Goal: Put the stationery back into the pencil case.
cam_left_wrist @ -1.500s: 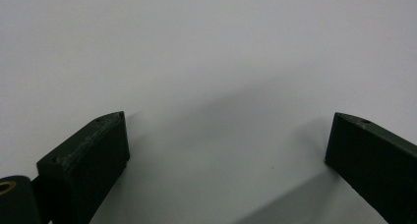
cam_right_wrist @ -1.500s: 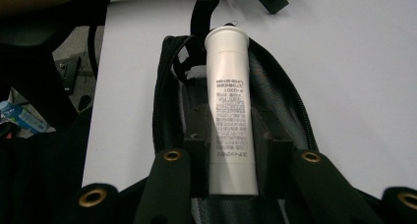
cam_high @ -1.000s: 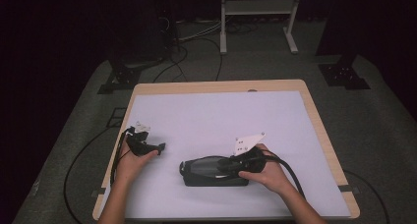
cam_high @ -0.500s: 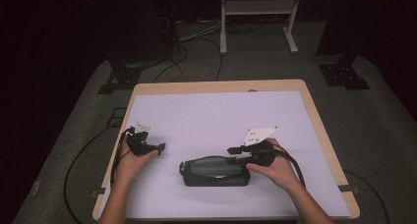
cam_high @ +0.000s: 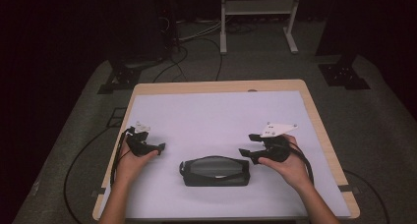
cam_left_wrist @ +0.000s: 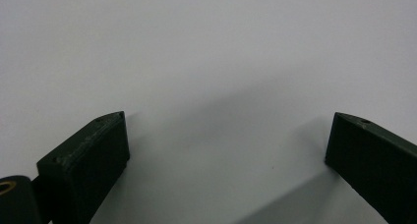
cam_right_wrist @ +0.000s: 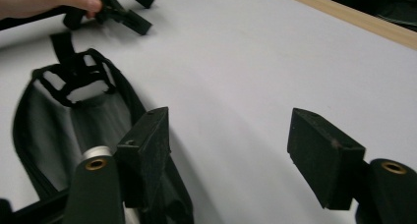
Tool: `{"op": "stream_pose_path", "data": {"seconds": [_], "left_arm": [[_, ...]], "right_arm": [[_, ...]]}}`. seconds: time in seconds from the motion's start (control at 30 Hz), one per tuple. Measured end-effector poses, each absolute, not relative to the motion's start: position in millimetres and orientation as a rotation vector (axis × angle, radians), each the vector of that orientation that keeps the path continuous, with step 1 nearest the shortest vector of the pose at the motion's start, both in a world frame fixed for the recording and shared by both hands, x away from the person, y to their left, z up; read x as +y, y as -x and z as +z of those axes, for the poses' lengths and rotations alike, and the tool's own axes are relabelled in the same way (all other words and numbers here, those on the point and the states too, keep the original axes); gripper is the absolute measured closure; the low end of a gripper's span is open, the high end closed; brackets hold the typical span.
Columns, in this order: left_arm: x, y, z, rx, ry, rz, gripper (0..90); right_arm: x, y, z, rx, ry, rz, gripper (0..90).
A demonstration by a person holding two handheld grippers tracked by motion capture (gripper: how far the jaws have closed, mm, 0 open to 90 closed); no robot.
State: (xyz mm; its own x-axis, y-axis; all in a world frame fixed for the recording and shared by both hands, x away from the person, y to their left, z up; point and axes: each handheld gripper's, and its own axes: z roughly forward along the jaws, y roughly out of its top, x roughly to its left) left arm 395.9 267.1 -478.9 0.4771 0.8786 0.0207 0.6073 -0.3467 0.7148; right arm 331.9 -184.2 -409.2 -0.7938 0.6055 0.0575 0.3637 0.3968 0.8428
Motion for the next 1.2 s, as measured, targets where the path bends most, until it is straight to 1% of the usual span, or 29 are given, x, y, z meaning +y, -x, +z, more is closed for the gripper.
{"op": "stream_pose_path", "data": {"seconds": [0.2,0.43,0.93,1.2], "left_arm": [[267.1,-395.9,-478.9,1.224,-2.078,0.541,1.8],[267.0,-395.8,-478.9,1.224,-2.078,0.541,1.8],[267.1,-395.8,-478.8,1.224,-2.08,0.542,1.8],[267.1,-395.9,-478.9,1.224,-2.079,0.541,1.8]], "right_arm": [[-201.6,-329.1,-415.6,2.368,-0.921,1.289,27.0],[-222.7,-323.1,-424.8,2.336,-0.993,1.24,24.4],[-267.4,-303.1,-459.9,2.31,-1.154,1.107,20.8],[-273.7,-300.3,-474.9,2.312,-1.196,1.007,18.7]]}}
